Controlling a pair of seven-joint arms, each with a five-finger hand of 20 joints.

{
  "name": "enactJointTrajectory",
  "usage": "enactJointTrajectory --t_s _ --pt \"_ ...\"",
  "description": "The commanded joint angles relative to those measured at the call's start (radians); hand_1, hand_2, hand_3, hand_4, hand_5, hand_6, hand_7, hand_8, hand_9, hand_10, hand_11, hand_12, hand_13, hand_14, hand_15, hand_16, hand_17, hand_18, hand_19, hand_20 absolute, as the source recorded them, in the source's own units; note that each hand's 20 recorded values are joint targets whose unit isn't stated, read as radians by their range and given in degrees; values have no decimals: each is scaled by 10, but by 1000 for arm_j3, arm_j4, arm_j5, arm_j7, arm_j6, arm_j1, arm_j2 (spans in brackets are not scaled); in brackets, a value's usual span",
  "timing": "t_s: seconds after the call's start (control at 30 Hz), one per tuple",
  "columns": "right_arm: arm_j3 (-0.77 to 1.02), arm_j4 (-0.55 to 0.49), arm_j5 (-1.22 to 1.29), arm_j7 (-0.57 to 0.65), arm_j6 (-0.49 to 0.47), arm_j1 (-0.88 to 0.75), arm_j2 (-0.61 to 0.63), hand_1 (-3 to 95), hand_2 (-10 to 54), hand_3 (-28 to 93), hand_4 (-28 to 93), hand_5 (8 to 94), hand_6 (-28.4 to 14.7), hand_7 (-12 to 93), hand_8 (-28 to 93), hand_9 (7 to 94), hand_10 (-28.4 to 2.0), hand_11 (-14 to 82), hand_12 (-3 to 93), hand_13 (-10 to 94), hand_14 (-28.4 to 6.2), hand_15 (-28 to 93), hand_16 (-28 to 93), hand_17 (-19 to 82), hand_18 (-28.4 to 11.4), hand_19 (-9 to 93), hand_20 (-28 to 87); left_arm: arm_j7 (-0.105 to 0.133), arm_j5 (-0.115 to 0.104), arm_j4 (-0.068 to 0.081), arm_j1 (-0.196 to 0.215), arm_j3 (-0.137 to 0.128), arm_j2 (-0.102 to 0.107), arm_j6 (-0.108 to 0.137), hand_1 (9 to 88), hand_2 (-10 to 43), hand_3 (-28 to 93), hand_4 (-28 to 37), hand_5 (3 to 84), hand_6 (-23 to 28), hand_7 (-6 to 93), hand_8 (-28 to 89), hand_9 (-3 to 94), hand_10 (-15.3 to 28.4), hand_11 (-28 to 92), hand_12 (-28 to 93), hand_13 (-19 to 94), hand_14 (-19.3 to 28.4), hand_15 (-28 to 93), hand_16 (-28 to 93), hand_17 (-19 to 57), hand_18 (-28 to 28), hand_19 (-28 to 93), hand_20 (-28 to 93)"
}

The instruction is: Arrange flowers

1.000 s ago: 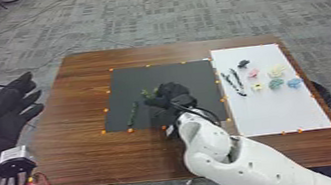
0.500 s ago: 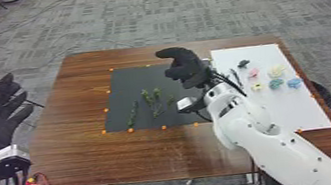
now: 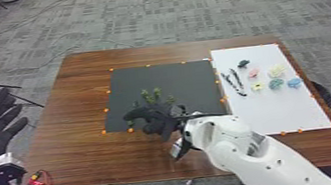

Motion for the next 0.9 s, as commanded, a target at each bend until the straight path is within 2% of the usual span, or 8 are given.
enactJointTrajectory --t_s 0.03,0.13,0.5,0.7,0.9 --pt "-41 50 -39 80 13 40 -13 230 165 932 -27 355 -5 128 -109 812 -112 594 411 811 -87 817 364 502 -242 932 713 -10 -1 -9 11 15 -5 -15 230 -56 675 -283 186 13 210 -101 132 81 177 202 37 108 393 -41 -127 179 365 121" --pt "-64 70 -49 121 34 61 -13 220 171 932 -26 359 -8 124 -109 815 -112 610 376 815 -85 817 363 509 -241 932 717 -18 1 -5 0 23 -3 -18 230 -55 674 -283 186 13 209 -101 132 82 177 201 37 109 393 -41 -127 179 365 121" --pt "-84 71 -41 235 61 92 22 214 170 932 -34 387 -25 124 -110 833 -106 618 352 838 -76 815 361 535 -238 932 727 -25 8 -5 -3 25 -7 -21 232 -54 672 -283 187 13 209 -101 132 81 176 201 37 109 395 -42 -127 179 366 121" --pt "-55 30 -38 207 29 68 47 209 170 932 -34 400 -24 125 -110 834 -106 618 352 838 -76 814 364 536 -238 932 729 -16 3 -8 9 19 -2 -16 232 -53 672 -283 186 13 210 -100 132 82 175 201 37 109 396 -41 -127 179 366 121" --pt "-57 -2 -46 199 34 53 72 204 169 932 -42 408 -20 127 -112 834 -107 616 354 837 -76 814 368 535 -238 932 730 -19 3 -8 13 19 0 -16 231 -52 673 -283 186 13 210 -100 132 82 175 201 37 109 396 -41 -127 179 366 121"
